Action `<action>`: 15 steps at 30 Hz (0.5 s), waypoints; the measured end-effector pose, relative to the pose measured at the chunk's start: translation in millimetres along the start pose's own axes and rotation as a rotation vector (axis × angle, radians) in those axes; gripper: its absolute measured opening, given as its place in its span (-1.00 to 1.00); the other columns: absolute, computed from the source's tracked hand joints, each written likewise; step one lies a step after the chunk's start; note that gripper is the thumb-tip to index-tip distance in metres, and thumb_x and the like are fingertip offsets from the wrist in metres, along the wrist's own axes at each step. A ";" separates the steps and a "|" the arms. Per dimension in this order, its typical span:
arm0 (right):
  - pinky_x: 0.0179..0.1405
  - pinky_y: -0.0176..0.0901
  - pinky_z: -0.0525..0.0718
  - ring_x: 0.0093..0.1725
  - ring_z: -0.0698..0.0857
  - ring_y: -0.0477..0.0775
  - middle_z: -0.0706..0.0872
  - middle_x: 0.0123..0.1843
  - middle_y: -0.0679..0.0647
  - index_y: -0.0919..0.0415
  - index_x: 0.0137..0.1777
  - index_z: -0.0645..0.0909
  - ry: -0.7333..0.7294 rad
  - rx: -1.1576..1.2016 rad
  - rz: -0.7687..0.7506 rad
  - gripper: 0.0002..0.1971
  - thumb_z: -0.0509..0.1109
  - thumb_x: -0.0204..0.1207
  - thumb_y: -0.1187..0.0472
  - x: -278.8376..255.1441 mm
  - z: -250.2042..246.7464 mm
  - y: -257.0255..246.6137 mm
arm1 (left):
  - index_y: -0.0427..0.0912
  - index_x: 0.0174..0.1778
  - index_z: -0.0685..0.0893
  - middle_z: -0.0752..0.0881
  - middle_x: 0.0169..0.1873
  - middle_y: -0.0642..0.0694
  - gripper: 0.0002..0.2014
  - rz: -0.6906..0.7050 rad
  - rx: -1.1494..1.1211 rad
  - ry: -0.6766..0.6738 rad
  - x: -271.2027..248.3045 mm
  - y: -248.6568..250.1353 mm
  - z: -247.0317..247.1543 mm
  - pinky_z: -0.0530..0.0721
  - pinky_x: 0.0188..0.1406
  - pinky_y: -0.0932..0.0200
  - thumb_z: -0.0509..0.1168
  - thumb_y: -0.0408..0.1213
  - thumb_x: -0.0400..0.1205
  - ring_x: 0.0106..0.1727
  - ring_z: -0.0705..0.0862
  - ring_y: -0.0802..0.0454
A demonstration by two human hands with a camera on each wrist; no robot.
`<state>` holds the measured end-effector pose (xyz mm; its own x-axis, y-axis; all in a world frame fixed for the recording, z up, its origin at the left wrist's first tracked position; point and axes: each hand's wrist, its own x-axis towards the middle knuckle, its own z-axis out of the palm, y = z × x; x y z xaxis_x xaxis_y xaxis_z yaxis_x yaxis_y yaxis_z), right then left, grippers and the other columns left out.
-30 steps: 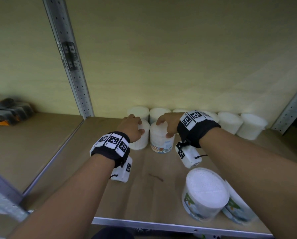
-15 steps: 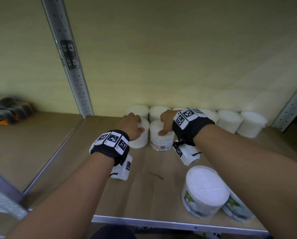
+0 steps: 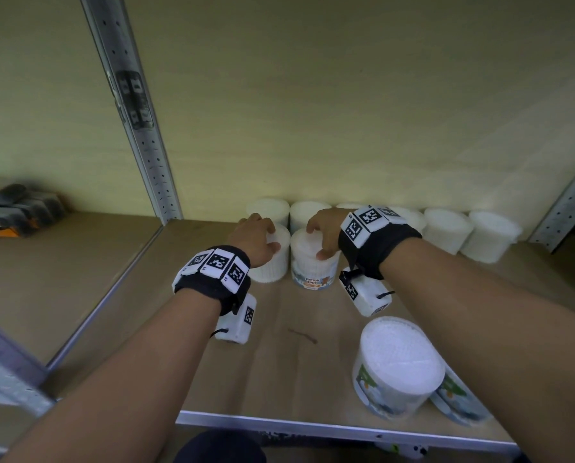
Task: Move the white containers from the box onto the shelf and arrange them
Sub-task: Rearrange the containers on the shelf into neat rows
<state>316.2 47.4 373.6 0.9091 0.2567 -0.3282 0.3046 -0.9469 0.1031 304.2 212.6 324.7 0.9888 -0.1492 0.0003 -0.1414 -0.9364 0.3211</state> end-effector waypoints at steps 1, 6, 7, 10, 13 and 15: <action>0.48 0.06 0.47 0.48 0.49 0.20 0.44 0.55 0.12 0.15 0.57 0.34 0.016 0.008 -0.007 -0.26 0.51 0.43 -0.02 -0.6 0.5 1.7 | -0.20 0.42 0.48 0.44 0.39 -0.21 -0.58 0.002 -0.002 -0.007 0.3 -0.1 -0.4 0.39 0.40 0.01 0.27 -0.15 0.65 0.42 0.41 -0.21; 0.41 -0.05 0.52 0.44 0.55 0.19 0.52 0.50 0.17 0.26 0.53 0.42 0.034 0.071 -0.016 -0.31 0.52 0.45 0.03 6.3 4.3 4.7 | -0.16 0.49 0.41 0.36 0.50 -0.15 -0.57 0.029 -0.023 -0.105 0.1 -3.7 -7.6 0.35 0.43 0.09 0.23 -0.23 0.69 0.49 0.39 -0.15; 0.38 -0.06 0.54 0.42 0.57 0.19 0.55 0.48 0.17 0.26 0.50 0.45 0.043 0.076 -0.017 -0.33 0.53 0.43 0.04 9.6 5.4 6.5 | -0.15 0.50 0.40 0.34 0.53 -0.13 -0.57 0.036 -0.032 -0.132 0.1 -5.4 -10.0 0.35 0.44 0.09 0.23 -0.28 0.69 0.50 0.38 -0.13; 0.25 -0.13 0.55 0.41 0.59 0.18 0.59 0.43 0.14 0.17 0.45 0.52 0.088 0.127 0.023 -0.37 0.59 0.37 0.16 7.5 5.1 7.3 | -0.04 0.46 0.44 0.34 0.56 -0.08 -0.53 0.074 -0.013 -0.213 4.6 -11.4 -17.5 0.45 0.43 0.05 0.19 -0.48 0.64 0.51 0.41 -0.11; 0.24 -0.14 0.56 0.42 0.58 0.18 0.58 0.44 0.16 0.15 0.46 0.51 0.099 0.182 0.030 -0.36 0.60 0.36 0.20 8.9 5.8 9.3 | 0.02 0.39 0.54 0.37 0.55 -0.07 -0.41 0.109 -0.013 -0.238 8.4 -13.5 -22.5 0.49 0.43 -0.01 0.12 -0.65 0.54 0.53 0.40 -0.10; 0.24 -0.14 0.56 0.42 0.58 0.17 0.58 0.43 0.15 0.15 0.45 0.52 0.102 0.158 0.040 -0.37 0.60 0.36 0.18 4.8 3.6 6.0 | -0.05 0.36 0.58 0.44 0.50 -0.09 -0.48 0.100 -0.072 -0.147 9.7 -12.8 -19.9 0.46 0.38 0.08 0.13 -0.61 0.56 0.51 0.42 -0.09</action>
<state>321.4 42.2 369.2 0.9461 0.2287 -0.2292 0.2263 -0.9733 -0.0372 316.5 229.5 339.5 0.9517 -0.2902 -0.1005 -0.2300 -0.8902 0.3932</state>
